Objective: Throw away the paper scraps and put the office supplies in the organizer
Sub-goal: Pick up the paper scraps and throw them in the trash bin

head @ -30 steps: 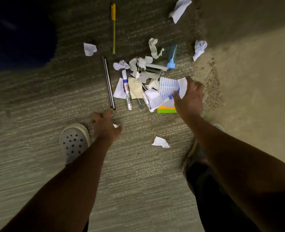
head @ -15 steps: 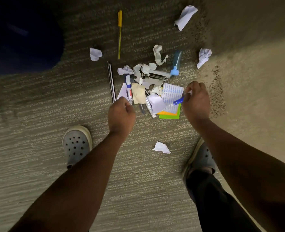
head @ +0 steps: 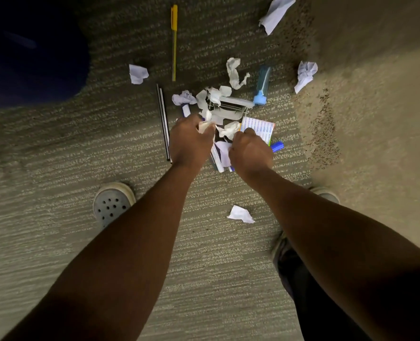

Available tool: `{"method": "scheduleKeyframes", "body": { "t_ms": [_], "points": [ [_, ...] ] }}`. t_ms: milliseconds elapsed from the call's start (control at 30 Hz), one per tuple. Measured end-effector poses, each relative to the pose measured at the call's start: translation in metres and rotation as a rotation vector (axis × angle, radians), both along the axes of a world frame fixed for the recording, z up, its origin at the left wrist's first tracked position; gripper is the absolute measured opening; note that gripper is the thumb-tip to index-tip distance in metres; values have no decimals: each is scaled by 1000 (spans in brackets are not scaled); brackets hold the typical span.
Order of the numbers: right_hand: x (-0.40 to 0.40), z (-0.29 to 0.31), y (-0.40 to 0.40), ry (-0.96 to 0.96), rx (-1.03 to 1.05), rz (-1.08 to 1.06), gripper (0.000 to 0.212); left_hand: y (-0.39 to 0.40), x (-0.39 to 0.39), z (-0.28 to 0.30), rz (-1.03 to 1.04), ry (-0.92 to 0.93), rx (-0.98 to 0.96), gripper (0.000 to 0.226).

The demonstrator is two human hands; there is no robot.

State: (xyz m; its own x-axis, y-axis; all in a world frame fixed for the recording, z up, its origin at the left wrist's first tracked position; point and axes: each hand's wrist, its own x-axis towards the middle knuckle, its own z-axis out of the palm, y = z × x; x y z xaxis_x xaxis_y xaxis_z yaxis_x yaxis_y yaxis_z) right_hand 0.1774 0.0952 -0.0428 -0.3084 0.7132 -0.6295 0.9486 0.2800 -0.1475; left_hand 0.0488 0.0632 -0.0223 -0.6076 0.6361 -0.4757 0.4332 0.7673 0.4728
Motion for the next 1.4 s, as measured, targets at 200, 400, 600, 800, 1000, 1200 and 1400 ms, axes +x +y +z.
{"method": "scheduleKeyframes", "body": {
  "t_ms": [200,400,600,800,1000,1200,1400],
  "points": [
    [7,10,-1,136,72,-137,20,-23,-22,11,157,14,25,15],
    [6,6,7,127,-20,-44,63,-28,-34,3,-29,36,32,19],
    [5,4,2,149,-64,68,42,-30,-62,1,588,-317,130,20],
    [12,10,-7,318,-65,-47,35,-58,-54,-1,147,-34,-175,58],
    [17,19,-17,418,-27,-202,32,-61,-39,-13,-197,114,-263,37],
    [1,29,-5,453,-105,-238,34,-53,-48,-3,-275,86,-221,20],
    [-52,47,14,574,-67,-110,41,-28,-96,25,-135,82,-23,31]
  ]
}}
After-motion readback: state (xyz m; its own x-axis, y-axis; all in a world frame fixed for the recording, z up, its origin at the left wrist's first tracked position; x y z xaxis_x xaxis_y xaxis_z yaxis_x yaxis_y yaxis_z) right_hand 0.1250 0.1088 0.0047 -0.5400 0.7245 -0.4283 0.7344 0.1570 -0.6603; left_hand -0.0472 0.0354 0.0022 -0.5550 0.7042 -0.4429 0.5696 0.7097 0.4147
